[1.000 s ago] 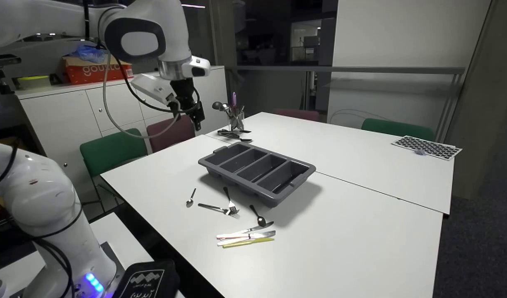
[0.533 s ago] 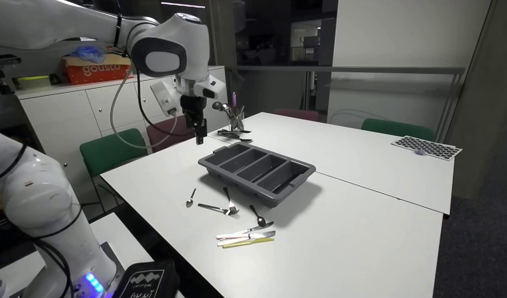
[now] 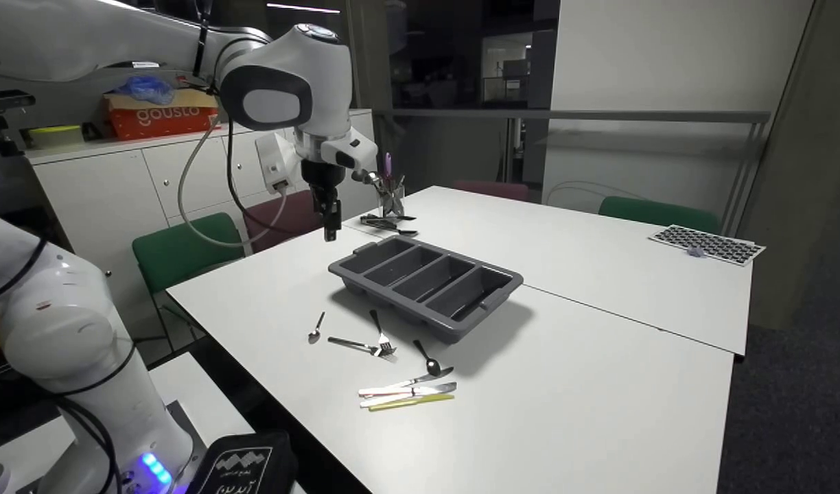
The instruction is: Pick up a fork from the table and put it in the second slot from the right of the utensil holder
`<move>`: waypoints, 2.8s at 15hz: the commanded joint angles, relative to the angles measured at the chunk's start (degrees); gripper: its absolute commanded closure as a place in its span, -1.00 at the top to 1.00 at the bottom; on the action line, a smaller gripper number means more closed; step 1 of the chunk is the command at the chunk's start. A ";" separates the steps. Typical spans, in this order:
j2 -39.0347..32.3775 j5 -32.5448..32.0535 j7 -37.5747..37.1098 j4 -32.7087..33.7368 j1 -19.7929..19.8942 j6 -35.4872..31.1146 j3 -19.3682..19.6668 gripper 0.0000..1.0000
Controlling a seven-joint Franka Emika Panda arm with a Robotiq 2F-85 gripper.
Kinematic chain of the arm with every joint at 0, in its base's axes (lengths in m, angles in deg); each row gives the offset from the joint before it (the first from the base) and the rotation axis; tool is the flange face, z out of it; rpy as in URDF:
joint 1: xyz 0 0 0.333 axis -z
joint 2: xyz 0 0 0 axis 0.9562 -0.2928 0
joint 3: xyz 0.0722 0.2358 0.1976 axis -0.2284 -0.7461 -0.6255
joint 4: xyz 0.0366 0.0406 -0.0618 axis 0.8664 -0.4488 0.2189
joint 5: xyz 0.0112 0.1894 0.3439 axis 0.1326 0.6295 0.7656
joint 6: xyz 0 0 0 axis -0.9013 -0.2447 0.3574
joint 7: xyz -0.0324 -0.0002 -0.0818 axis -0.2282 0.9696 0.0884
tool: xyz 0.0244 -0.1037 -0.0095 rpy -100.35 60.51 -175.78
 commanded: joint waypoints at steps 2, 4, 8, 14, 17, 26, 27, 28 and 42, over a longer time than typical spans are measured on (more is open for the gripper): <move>-2.14 1.63 1.54 0.26 1.27 -0.16 -1.75 1.00; -4.77 3.06 1.02 0.41 0.77 -0.16 -1.99 1.00; -12.25 6.13 -2.81 1.14 0.91 -1.20 -3.59 1.00; -22.91 8.49 -13.56 4.41 1.14 -3.76 -6.49 1.00; -27.76 7.64 -20.91 7.21 1.35 -4.65 -7.17 1.00; -29.51 7.09 -20.52 7.43 1.37 -4.87 -7.13 1.00; -29.51 7.09 -20.52 7.44 1.37 -4.87 -7.13 1.00; -30.92 7.59 -20.76 8.41 1.34 -4.71 -7.20 1.00; -50.26 16.85 -28.95 16.54 2.02 -6.61 -6.67 1.00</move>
